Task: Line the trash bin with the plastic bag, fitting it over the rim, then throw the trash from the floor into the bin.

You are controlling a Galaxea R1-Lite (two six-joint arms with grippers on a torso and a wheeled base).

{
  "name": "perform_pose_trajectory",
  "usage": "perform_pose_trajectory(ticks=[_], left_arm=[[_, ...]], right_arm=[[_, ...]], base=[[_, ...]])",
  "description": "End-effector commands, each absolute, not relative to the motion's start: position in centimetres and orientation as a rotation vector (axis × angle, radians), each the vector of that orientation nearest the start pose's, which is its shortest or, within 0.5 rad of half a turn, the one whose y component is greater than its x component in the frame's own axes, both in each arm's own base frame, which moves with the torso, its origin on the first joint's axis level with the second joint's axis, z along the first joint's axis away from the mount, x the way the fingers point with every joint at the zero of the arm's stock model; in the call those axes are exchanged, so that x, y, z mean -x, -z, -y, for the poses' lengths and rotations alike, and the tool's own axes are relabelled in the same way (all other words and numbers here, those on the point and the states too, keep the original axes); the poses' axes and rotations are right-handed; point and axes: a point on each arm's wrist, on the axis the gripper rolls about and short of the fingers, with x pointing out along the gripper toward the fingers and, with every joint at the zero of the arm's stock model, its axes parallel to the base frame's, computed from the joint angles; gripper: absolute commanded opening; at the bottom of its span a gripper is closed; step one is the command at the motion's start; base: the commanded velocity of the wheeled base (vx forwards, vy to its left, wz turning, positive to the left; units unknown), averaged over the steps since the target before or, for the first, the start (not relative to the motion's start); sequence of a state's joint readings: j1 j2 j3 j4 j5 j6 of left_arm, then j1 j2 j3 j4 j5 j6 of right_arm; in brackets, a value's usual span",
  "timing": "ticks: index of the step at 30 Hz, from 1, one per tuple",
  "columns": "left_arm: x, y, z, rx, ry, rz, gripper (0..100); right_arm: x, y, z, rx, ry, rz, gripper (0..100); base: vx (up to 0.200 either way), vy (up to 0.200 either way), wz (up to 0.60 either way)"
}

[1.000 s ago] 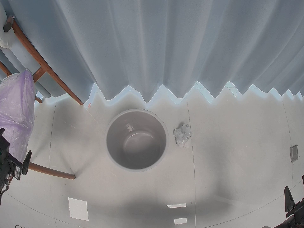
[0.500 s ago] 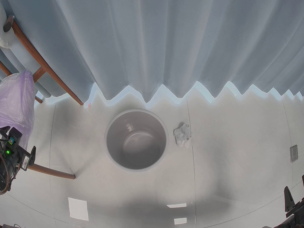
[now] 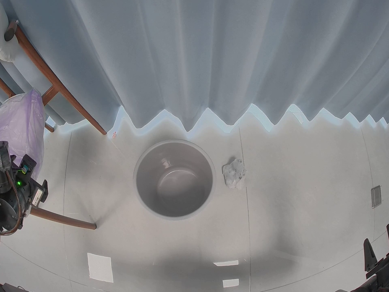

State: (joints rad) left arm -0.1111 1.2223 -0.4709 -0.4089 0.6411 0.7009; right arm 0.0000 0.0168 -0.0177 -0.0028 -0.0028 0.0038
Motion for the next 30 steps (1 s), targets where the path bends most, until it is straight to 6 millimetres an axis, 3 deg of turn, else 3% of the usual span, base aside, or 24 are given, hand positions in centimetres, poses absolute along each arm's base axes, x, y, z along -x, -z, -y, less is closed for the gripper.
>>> perform_pose_trajectory(ticks=[1, 12, 23, 24, 30], left_arm=[[-17.7, -18.5, 0.2, -0.823, -0.415, -0.498, 100], [-20.5, -18.7, -0.3, -0.845, -0.446, -0.487, 100], [-20.6, -18.3, -0.6, -0.842, -0.464, -0.494, 100], [-20.5, -18.1, -0.6, -0.843, -0.465, -0.495, 0], [-20.3, -18.1, -0.7, -0.838, -0.467, -0.489, 0]], right_arm=[[2.3, -7.6, 0.0, -0.003, 0.003, 0.003, 100], [2.3, -7.6, 0.0, -0.003, 0.003, 0.003, 100], [2.3, -7.6, 0.0, -0.003, 0.003, 0.003, 100], [2.3, -7.6, 0.0, -0.003, 0.003, 0.003, 100], [2.3, -7.6, 0.0, -0.003, 0.003, 0.003, 100]], base=[[0.0, 0.0, 0.0], [0.0, 0.0, 0.0], [0.0, 0.0, 0.0], [0.0, 0.0, 0.0], [0.0, 0.0, 0.0]])
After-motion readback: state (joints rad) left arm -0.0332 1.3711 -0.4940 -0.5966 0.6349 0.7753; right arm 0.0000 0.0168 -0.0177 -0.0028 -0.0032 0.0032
